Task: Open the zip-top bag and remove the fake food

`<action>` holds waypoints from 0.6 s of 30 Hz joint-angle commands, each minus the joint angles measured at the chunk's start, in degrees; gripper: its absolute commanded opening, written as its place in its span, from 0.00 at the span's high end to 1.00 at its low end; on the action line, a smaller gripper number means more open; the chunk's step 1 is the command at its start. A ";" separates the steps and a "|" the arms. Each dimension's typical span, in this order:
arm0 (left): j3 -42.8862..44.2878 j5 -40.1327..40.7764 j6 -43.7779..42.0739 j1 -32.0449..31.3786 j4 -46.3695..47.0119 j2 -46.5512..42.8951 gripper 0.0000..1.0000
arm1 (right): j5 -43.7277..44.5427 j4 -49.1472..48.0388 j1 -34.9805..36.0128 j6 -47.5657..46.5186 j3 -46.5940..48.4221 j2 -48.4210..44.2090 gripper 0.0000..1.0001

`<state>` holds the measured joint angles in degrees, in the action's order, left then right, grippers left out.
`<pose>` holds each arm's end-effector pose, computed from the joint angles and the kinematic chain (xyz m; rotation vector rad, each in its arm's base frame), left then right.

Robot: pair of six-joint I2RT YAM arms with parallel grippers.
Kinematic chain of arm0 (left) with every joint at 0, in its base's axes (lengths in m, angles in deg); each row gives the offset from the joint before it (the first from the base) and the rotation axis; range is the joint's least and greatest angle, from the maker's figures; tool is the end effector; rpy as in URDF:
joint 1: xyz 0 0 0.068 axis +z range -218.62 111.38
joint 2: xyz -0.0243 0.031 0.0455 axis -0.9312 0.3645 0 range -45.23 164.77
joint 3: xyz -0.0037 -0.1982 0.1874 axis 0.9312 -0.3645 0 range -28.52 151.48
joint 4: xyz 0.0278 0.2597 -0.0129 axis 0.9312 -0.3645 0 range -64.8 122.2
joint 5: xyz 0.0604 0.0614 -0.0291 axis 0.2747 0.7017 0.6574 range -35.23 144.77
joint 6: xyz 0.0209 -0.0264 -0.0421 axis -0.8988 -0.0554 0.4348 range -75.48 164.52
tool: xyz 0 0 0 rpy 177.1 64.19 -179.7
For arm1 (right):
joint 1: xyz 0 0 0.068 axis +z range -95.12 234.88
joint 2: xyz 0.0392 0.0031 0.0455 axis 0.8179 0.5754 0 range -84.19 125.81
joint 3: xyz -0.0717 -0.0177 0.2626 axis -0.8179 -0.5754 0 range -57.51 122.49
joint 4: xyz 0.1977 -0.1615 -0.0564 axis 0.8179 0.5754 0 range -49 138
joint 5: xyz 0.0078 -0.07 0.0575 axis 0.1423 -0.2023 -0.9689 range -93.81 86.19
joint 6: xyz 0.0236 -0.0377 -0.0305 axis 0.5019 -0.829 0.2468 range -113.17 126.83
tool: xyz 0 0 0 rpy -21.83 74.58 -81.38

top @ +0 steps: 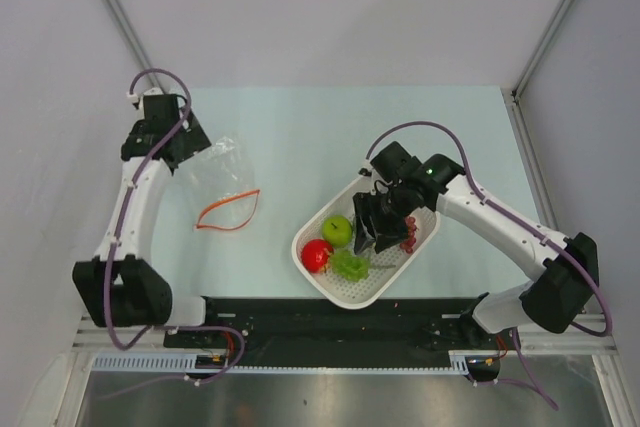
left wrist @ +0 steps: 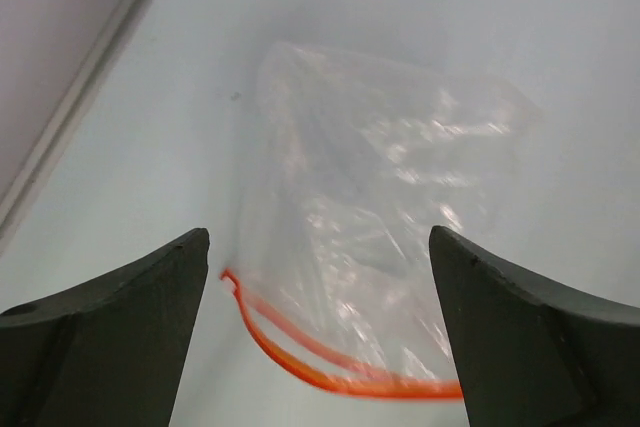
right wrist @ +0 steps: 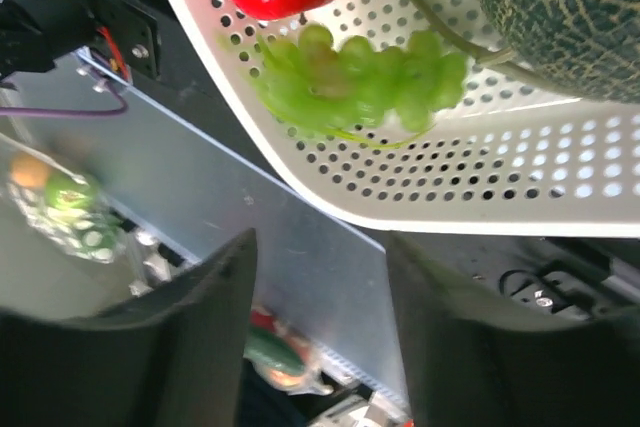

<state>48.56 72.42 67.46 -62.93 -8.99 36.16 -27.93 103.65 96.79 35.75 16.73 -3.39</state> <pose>0.3025 0.0411 0.3391 -0.7174 2.2144 0.2140 0.1881 0.1882 0.3060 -0.4526 2.9429 0.8341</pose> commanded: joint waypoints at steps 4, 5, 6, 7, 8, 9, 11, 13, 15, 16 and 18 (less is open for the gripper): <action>-4.21 -3.58 7.45 -17.80 -1.27 -17.56 0.00 | 5.13 -2.44 -0.07 -0.02 -0.15 -3.09 0.24; -6.22 -4.02 8.25 -23.22 -0.39 -19.32 0.00 | 6.00 -2.97 0.01 0.42 -0.15 -4.23 0.17; -7.37 -4.37 9.65 -26.06 1.71 -22.12 0.00 | 8.01 -4.02 -0.07 1.04 -0.23 -6.42 0.14; -8.51 -4.38 10.28 -29.04 2.60 -23.36 0.00 | 8.99 -4.46 -0.34 2.00 -0.23 -7.92 0.11; -10.79 -4.47 10.89 -34.73 3.48 -24.25 0.00 | 11.53 -4.82 -0.43 2.62 -0.23 -9.15 0.04; -11.77 -4.73 11.25 -37.31 4.35 -25.04 0.00 | 13.12 -5.26 -0.60 3.50 -0.23 -12.03 0.00; -14.13 -4.82 11.86 -44.84 6.64 -26.97 0.00 | 18.89 -5.44 -0.86 5.69 -0.32 -14.95 0.00; -15.20 -4.64 11.69 -49.44 9.18 -28.64 0.00 | 22.69 -5.61 -1.04 6.84 -0.41 -20.13 0.00; -15.64 -3.41 11.25 -55.86 10.77 -29.79 0.00 | 28.59 -5.26 -1.13 8.42 -0.50 -25.65 0.00; -15.56 -2.80 11.25 -57.53 11.48 -30.31 0.00 | 29.99 -4.91 -1.22 8.43 -0.50 -27.51 0.00; -15.03 -0.78 10.99 -61.84 13.49 -32.68 0.00 | 33.86 -2.90 -1.39 9.56 -0.50 -32.33 0.00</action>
<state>32.73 68.35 77.58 -118.53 -2.48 7.90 -5.64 99.19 95.76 42.01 15.74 -28.09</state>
